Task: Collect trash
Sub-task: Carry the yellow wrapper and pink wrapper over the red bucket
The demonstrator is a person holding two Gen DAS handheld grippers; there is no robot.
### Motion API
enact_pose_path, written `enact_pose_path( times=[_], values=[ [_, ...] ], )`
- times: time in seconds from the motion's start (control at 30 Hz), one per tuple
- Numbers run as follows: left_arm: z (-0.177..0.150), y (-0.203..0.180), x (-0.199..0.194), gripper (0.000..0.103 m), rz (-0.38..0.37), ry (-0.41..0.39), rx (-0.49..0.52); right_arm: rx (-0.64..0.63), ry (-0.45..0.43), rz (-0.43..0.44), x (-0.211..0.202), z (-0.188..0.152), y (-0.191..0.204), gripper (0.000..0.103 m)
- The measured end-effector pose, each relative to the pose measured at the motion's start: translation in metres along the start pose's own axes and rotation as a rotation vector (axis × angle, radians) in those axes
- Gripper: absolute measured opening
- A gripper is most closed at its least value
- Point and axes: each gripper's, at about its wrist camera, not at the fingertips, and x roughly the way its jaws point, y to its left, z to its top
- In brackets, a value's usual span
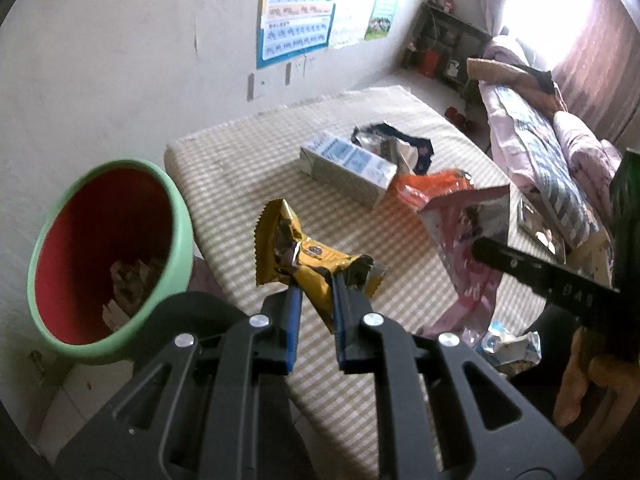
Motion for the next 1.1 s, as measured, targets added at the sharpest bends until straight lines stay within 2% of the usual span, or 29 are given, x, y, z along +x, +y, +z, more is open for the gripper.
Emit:
enact_pose_path(
  times=[0.5,1.1],
  values=[
    [0.006,0.044,-0.016,0.013,0.024,-0.053,-0.113,-0.053,0.018,0.028,0.005,0.005,0.036,0.025],
    [-0.001,0.088,-0.013,0.013,0.036,-0.055,-0.229,-0.118,0.072,0.036,0.027,0.003,0.071,0.025]
  ],
)
